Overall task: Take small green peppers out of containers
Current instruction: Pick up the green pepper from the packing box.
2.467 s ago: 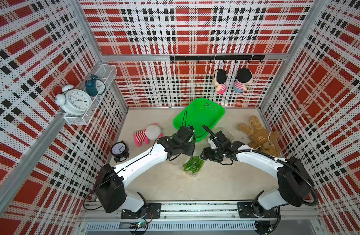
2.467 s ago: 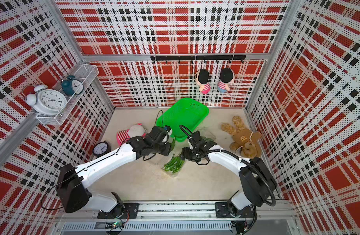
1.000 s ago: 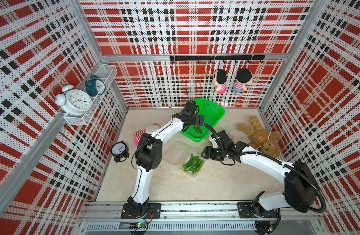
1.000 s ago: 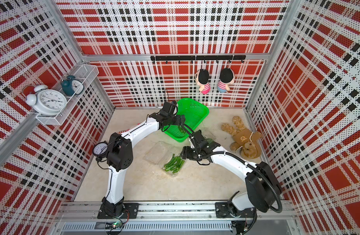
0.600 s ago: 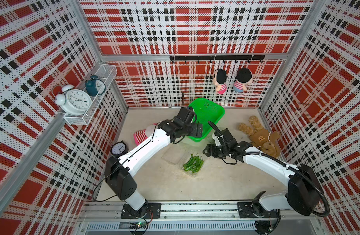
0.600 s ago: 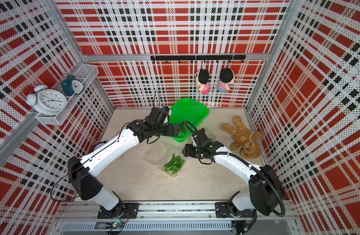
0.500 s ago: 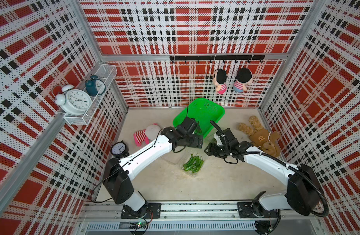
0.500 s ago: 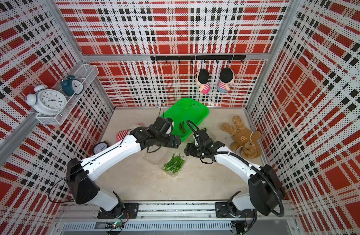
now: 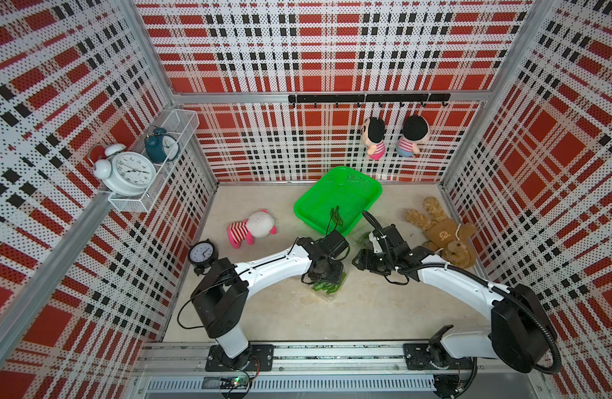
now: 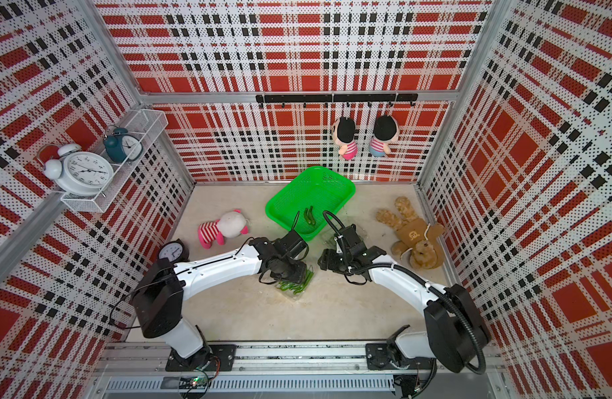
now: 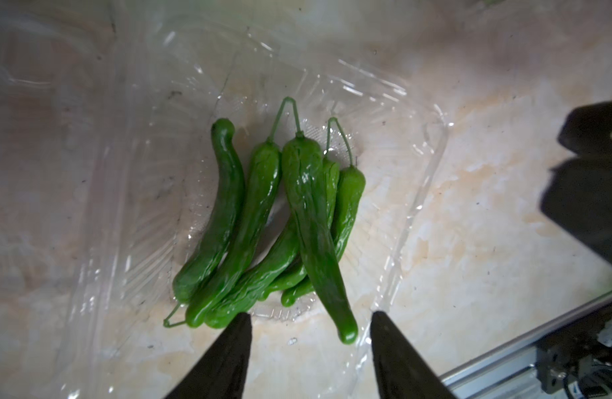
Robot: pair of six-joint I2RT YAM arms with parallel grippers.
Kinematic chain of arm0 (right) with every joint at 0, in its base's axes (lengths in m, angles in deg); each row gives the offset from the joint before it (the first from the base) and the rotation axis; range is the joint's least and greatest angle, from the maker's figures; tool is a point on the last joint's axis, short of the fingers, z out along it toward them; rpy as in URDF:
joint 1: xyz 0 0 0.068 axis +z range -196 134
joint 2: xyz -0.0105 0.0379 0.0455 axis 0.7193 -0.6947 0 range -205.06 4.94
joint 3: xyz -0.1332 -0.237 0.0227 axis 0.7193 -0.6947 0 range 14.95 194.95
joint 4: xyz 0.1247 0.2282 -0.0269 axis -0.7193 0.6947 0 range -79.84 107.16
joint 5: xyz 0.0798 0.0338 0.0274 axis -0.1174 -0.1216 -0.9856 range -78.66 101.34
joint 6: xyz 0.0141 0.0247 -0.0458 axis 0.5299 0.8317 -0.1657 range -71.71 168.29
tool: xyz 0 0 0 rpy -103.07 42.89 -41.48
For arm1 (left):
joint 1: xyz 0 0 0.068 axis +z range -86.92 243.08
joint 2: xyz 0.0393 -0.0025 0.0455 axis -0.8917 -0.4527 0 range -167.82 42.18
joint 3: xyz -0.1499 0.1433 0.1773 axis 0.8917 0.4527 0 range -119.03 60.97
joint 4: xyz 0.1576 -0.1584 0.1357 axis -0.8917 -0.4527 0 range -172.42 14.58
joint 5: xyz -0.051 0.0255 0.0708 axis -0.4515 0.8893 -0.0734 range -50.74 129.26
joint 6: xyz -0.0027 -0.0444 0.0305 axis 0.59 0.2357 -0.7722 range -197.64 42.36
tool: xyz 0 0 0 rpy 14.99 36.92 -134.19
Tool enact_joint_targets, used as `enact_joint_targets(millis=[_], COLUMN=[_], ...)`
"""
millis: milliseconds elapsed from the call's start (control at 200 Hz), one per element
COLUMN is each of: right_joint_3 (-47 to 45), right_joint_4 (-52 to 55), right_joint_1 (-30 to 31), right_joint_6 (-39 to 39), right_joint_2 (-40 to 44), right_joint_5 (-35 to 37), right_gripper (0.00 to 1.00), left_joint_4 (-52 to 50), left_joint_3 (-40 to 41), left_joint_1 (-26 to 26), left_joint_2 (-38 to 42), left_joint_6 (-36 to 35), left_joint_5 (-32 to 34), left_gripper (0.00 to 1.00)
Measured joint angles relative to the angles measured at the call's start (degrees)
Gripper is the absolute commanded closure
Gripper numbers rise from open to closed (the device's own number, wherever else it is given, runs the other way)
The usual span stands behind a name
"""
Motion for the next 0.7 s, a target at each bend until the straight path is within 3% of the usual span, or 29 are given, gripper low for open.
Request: enact_joint_targets(millis=[145, 341, 531, 701], right_joint_3=[-0.5, -0.5, -0.5, -0.4], right_joint_4=[-0.1, -0.2, -0.4, -0.7], right_joint_1=[0.0, 0.0, 0.0, 0.0], right_joint_6=[0.4, 0.4, 0.5, 0.4], right_joint_2=[0.8, 0.8, 0.7, 0.0], right_joint_5=[0.0, -0.1, -0.4, -0.5], right_gripper=[0.3, 0.3, 0.3, 0.3], left_joint_4=[0.9, 1.5, 2.2, 2.4], left_joint_3=[-0.4, -0.5, -0.5, -1.4], left_joint_1=[-0.9, -1.2, -0.9, -0.5], left_joint_2=[-3.0, -4.1, -5.0, -5.5], left_joint_6=[-1.4, -2.0, -3.1, -4.4], left_joint_5=[-0.3, -0.1, 0.8, 0.9], left_gripper=[0.47, 0.56, 0.78, 0.9])
